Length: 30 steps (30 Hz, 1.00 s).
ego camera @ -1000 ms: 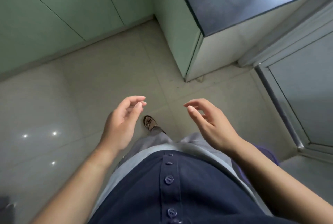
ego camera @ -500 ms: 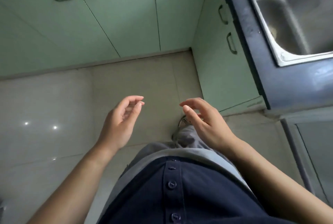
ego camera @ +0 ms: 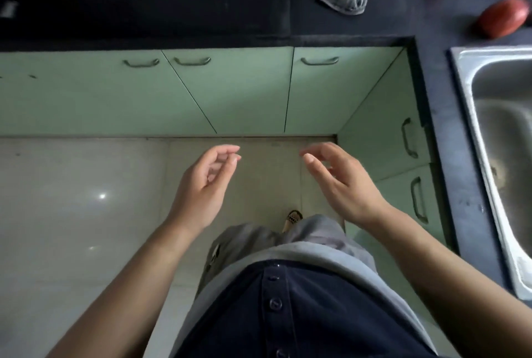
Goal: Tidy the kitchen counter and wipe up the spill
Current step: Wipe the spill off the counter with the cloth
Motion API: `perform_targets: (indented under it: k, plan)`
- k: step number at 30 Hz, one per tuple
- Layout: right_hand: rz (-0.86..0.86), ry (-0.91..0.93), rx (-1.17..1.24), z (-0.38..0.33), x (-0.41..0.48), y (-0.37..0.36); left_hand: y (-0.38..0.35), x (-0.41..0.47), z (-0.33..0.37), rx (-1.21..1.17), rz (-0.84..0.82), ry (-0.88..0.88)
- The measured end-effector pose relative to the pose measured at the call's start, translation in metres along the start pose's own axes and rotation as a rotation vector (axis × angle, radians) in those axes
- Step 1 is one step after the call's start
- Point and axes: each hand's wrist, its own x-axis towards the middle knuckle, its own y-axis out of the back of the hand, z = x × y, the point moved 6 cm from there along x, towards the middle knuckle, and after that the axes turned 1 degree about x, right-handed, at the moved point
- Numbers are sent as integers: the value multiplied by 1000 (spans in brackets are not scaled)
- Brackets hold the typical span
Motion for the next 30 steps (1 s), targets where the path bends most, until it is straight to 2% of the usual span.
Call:
perform_targets:
  k: [6,14,19,23,27,30]
  plan:
    - [34,-27,16,2,92,23,-1,92,11,7,-30,27]
    - [189,-69,-15,-1,227,59,-16,273,28,148,-231,-22]
    - [270,-75,-106,-5,311,98,-35,398,52,378,-296,-118]
    - [325,-125,-214,9,370,129,-58,458,56,667,-337,-242]
    - [319,-166,-332,33,420,150,-77,483,41,886,-372,-187]
    - [272,-140,-459,55,454,158,-83,491,33,1004,-330,-158]
